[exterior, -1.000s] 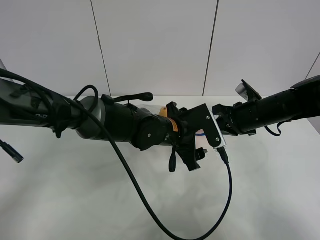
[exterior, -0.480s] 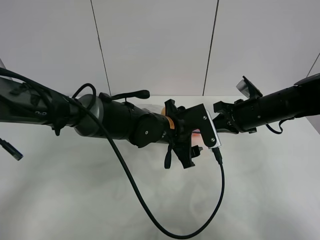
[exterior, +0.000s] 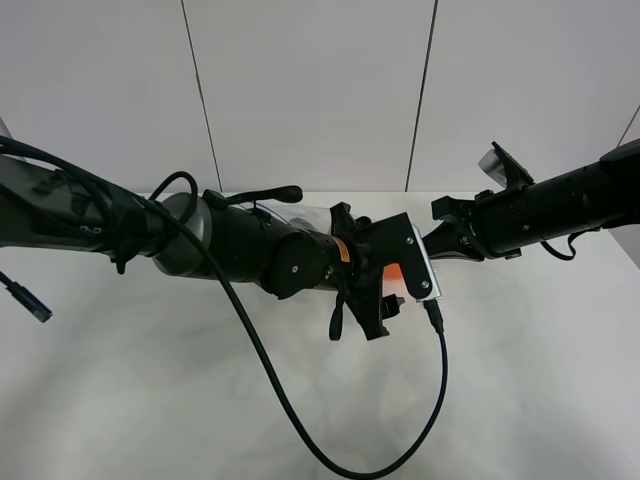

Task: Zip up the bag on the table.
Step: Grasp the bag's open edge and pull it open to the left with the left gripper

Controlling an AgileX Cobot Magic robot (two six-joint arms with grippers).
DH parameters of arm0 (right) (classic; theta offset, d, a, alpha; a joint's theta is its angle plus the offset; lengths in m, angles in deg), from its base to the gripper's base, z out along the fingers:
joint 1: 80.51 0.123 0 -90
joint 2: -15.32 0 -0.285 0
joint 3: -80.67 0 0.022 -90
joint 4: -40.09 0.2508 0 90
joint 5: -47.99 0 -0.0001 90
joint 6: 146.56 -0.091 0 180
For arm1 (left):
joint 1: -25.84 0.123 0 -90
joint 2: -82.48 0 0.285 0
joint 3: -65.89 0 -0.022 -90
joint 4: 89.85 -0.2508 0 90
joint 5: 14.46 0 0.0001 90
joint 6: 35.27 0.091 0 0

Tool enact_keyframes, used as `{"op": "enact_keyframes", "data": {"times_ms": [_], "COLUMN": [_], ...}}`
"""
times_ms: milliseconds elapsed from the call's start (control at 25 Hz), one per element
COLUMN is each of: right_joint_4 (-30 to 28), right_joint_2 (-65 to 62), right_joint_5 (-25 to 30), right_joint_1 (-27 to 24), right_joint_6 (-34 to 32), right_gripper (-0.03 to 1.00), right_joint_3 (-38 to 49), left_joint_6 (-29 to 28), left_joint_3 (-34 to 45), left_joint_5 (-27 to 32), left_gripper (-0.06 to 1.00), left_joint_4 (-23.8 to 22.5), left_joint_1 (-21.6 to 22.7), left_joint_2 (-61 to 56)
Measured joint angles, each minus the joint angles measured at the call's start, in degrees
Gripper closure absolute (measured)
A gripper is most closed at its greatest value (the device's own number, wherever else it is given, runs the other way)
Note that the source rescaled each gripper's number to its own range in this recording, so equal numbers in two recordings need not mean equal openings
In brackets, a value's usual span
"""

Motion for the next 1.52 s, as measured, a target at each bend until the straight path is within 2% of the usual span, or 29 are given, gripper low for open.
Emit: {"op": "enact_keyframes", "data": {"times_ms": [120, 320, 1000, 1280, 1520], "right_joint_4": [-0.3, -0.4, -0.4, -0.4, -0.4], "right_joint_2": [0.0, 0.0, 0.0, 0.0, 0.0], "right_joint_5": [-0.1, -0.2, -0.5, -0.5, -0.5], "right_joint_1": [0.0, 0.0, 0.0, 0.0, 0.0], "right_joint_6": [-0.3, -0.5, -0.7, -0.7, -0.7], "right_gripper": [0.97, 0.97, 0.97, 0.97, 0.97], "right_joint_3": [0.0, 0.0, 0.0, 0.0, 0.0], "left_joint_6": [0.0, 0.0, 1.8, 3.8, 4.5], "left_joint_3": [0.0, 0.0, 0.0, 0.0, 0.0], "left_joint_5": [-0.6, -2.6, -2.7, -2.7, -2.7], "left_gripper": [0.15, 0.25, 0.28, 0.6, 0.66], "left_joint_4": [0.0, 0.1, 0.1, 0.1, 0.1], "left_joint_1": [0.0, 0.0, 0.0, 0.0, 0.0], "left_joint_2": [0.0, -0.8, -1.0, -1.0, -1.0]}}
